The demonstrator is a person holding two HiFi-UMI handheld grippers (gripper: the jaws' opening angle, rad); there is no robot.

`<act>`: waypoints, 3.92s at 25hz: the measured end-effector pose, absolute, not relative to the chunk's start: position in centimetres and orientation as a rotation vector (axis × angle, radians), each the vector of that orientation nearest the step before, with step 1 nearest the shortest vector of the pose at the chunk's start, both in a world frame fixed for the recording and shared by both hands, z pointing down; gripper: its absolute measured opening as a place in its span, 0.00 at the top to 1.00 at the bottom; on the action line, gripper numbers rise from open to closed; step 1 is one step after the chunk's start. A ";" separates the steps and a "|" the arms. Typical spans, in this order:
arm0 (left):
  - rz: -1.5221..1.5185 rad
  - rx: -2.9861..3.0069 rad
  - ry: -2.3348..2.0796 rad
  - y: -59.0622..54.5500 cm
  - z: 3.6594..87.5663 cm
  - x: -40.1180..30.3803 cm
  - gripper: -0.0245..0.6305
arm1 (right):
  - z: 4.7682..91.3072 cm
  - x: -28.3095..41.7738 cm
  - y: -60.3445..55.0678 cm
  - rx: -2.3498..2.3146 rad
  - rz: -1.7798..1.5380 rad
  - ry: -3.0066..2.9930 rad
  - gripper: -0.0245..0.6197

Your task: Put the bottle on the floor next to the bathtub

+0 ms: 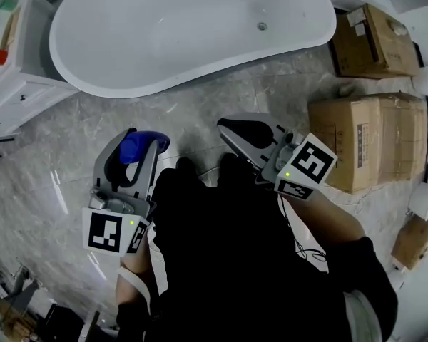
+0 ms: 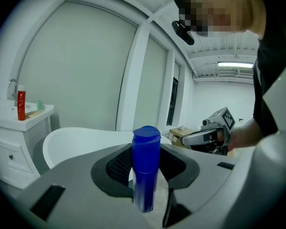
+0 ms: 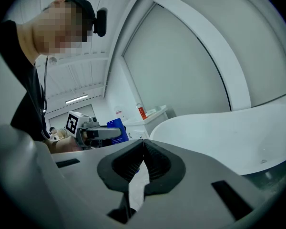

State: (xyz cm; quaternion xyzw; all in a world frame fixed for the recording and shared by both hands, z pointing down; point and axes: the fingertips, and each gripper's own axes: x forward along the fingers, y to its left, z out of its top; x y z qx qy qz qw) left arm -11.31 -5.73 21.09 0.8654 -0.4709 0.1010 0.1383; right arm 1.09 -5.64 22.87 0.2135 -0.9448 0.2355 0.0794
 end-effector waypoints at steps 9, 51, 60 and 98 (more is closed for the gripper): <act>0.317 2.530 -1.375 -8.2 32.5 -9.9 0.72 | 35.9 1.5 -8.9 0.553 0.659 -2.812 0.92; 0.651 2.680 -0.993 -12.7 75.2 -14.3 0.72 | 71.0 -7.6 -10.3 0.262 0.582 -2.789 0.92; 0.718 2.583 -0.895 -15.2 85.4 -12.2 0.72 | 72.7 -5.3 -10.5 0.350 0.656 -2.750 0.92; 1.038 2.467 -0.776 -14.9 100.4 -6.8 0.72 | 88.6 -2.3 -10.2 0.353 0.480 -2.420 0.92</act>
